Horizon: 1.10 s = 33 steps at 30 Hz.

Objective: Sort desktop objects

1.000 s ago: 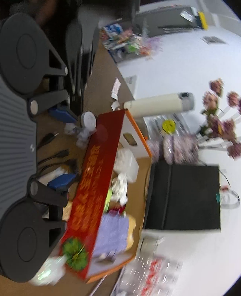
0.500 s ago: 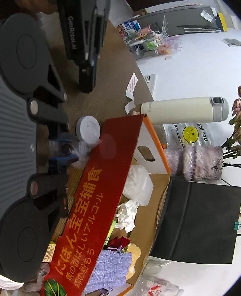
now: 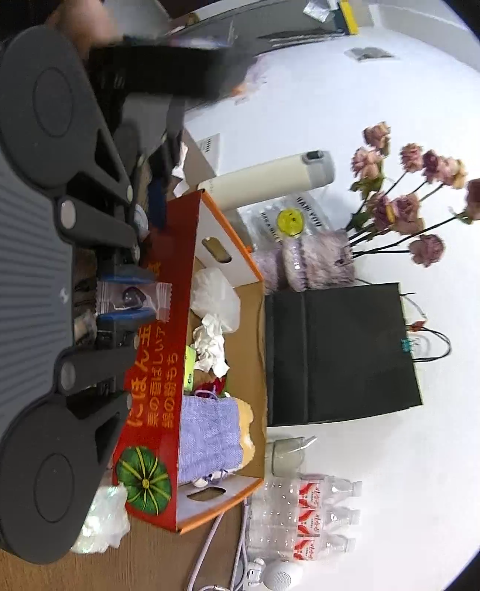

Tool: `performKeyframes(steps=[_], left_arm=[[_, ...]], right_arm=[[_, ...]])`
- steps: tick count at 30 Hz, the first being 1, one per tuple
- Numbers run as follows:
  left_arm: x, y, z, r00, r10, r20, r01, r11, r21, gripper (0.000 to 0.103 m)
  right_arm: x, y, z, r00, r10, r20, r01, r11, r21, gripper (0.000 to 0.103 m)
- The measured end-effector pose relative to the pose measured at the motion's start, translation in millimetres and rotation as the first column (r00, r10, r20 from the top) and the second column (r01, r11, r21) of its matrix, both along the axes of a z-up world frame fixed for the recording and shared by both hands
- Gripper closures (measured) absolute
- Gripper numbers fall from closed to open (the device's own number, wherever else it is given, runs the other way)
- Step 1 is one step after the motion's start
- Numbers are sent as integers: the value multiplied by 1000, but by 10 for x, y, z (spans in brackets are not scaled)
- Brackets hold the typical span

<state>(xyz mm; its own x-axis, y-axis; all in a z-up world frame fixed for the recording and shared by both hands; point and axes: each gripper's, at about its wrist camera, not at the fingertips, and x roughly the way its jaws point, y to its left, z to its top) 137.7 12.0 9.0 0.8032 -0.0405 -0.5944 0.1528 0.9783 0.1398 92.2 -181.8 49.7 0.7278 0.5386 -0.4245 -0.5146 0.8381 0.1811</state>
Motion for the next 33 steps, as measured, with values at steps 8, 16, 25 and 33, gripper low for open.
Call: performKeyframes(steps=[8, 16, 25, 33], left_arm=[[-167, -21, 92, 999, 31, 41, -30, 999, -35, 102], [-646, 93, 451, 990, 86, 111, -67, 984, -165, 102], [-1458, 57, 555, 986, 79, 149, -49, 979, -196, 102], [-1799, 90, 728, 980, 61, 192, -11, 967, -254, 102]], right_arm=[[-91, -115, -51, 999, 46, -17, -45, 998, 54, 89], [-411, -195, 86, 999, 50, 10, -51, 997, 58, 89], [-947, -235, 110, 1000, -10, -3, 10, 1000, -17, 89], [-1309, -293, 148, 999, -46, 10, 46, 999, -28, 89]])
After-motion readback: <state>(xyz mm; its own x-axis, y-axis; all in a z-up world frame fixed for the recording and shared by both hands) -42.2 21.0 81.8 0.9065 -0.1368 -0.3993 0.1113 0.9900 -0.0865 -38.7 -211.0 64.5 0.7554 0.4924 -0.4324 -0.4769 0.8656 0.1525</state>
